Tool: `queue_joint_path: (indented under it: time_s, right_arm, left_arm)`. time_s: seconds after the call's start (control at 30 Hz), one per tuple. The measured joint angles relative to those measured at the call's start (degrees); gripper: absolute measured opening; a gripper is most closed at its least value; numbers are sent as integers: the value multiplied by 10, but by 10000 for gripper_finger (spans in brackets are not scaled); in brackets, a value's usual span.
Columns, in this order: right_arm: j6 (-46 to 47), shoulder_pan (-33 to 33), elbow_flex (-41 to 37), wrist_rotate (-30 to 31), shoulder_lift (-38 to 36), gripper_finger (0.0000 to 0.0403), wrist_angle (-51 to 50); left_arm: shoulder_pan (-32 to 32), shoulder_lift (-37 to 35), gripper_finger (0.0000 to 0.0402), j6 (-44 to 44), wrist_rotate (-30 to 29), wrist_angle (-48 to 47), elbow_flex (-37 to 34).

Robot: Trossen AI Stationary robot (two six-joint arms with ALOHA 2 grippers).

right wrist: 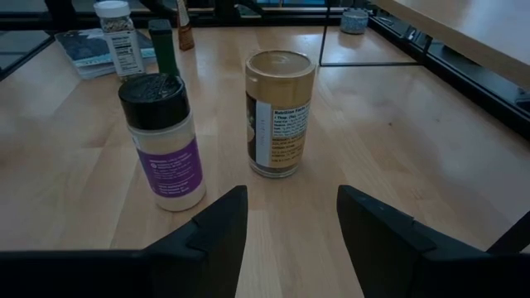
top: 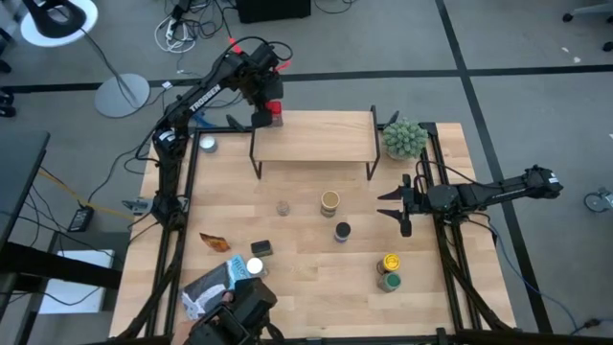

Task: Shelf spices
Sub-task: Put the red seasoning bottle on the shelf, then put the gold seasoning bottle on the shelf

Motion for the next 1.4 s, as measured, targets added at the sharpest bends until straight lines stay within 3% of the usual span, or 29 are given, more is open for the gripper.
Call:
queue_joint_path:
  time_s: [0.33, 0.8, 0.97, 1.1, 1.17, 1.27, 1.4]
  right_arm:
    - [0, 0, 0, 0, 0, 187, 0]
    - [0, 0, 0, 0, 0, 187, 0]
    - [0, 0, 0, 0, 0, 187, 0]
    - [0, 0, 0, 0, 0, 187, 0]
    - [0, 0, 0, 0, 0, 187, 0]
    - [0, 0, 0, 0, 0, 187, 0]
    - [0, 0, 0, 0, 0, 187, 0]
  left_arm:
    - [0, -4, 310, -1, 0, -4, 6]
    - [0, -10, 310, -33, 13, -22, 106]
    - [0, -27, 310, -71, 88, -20, 106]
    - [1, -46, 310, -102, 272, -20, 106]
    - [-5, -59, 309, -110, 333, -23, 107]
    - [-23, -77, 305, -129, 342, -12, 99]
    - [-74, -99, 293, -168, 276, 53, 49]
